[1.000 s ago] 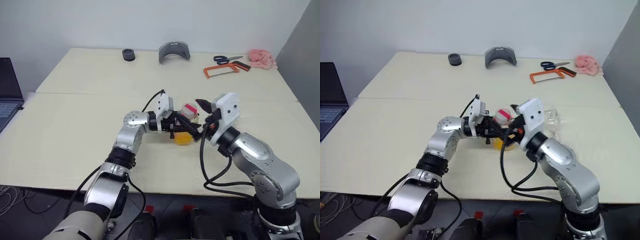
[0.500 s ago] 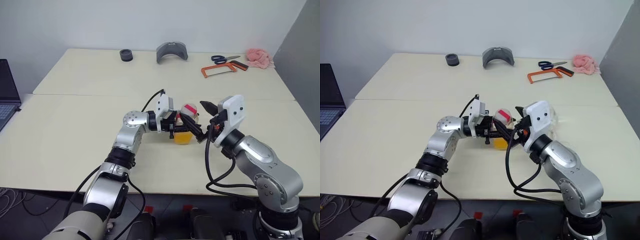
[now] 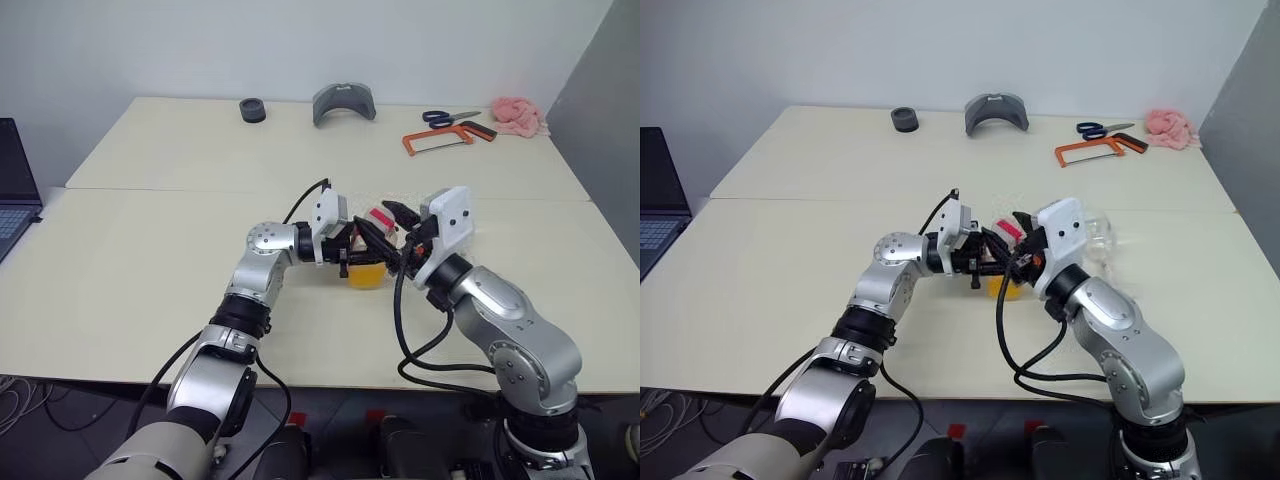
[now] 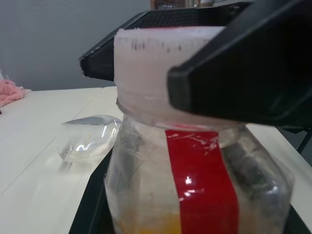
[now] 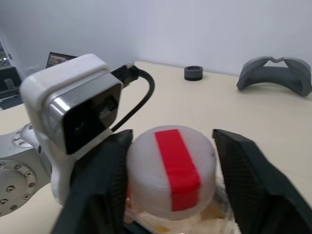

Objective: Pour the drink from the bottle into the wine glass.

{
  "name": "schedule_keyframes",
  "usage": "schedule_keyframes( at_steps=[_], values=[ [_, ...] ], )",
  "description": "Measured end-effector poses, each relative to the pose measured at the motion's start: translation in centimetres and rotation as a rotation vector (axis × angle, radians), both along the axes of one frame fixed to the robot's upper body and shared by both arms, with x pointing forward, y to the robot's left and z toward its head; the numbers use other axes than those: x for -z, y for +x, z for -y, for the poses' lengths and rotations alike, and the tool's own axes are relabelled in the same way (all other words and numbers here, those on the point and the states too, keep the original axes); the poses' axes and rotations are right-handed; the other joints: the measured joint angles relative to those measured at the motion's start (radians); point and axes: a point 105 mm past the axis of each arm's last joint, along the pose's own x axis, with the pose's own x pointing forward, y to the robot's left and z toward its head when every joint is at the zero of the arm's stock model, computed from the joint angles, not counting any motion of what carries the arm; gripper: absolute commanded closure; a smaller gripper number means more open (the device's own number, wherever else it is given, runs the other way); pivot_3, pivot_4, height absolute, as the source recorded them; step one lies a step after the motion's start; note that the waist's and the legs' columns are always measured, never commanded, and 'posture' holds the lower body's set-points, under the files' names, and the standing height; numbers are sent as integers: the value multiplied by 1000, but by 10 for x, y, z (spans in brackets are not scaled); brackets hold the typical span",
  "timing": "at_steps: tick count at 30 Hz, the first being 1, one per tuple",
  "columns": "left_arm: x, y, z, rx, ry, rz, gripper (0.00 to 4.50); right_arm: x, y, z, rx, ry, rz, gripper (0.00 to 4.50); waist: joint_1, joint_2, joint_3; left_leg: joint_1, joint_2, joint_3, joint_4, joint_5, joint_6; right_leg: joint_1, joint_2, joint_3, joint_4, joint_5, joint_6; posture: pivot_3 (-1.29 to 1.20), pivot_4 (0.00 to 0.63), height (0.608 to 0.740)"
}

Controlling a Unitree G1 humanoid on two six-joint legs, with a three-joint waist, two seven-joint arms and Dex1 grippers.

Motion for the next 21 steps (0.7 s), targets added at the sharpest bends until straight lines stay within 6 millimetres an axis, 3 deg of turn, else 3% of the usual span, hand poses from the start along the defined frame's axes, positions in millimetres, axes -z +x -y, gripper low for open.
schedule_keyframes(
  at_steps=[6,10,13,17,21],
  values=[
    [1,-4,-1,13,3,-3,2806,1,-3,1,-84,-81,58,2556,0,0,0,0,0,1,0,0,0,0,0,0,0,0,0,0,150,740],
    [5,-12,-2,72,54,-11,2808,3,-5,6,-332,-255,88,2556,-2,1,1,1,-1,5,0,0,0,1,1,0,-1,0,0,0,150,740],
    [2,-19,1,129,80,5,2809,-7,-4,13,-566,-386,51,2556,-6,1,1,1,0,6,0,0,0,1,1,-1,-1,0,0,0,150,740],
    [1,-21,3,156,89,3,2809,-12,-3,19,-659,-405,-6,2556,-6,1,1,0,0,5,0,0,0,1,1,-1,-1,0,0,0,150,740],
    [2,-18,1,125,88,-12,2810,-11,-2,23,-639,-381,-12,1181,-4,1,2,0,1,4,0,0,0,1,-1,0,-1,0,0,0,150,740]
  ],
)
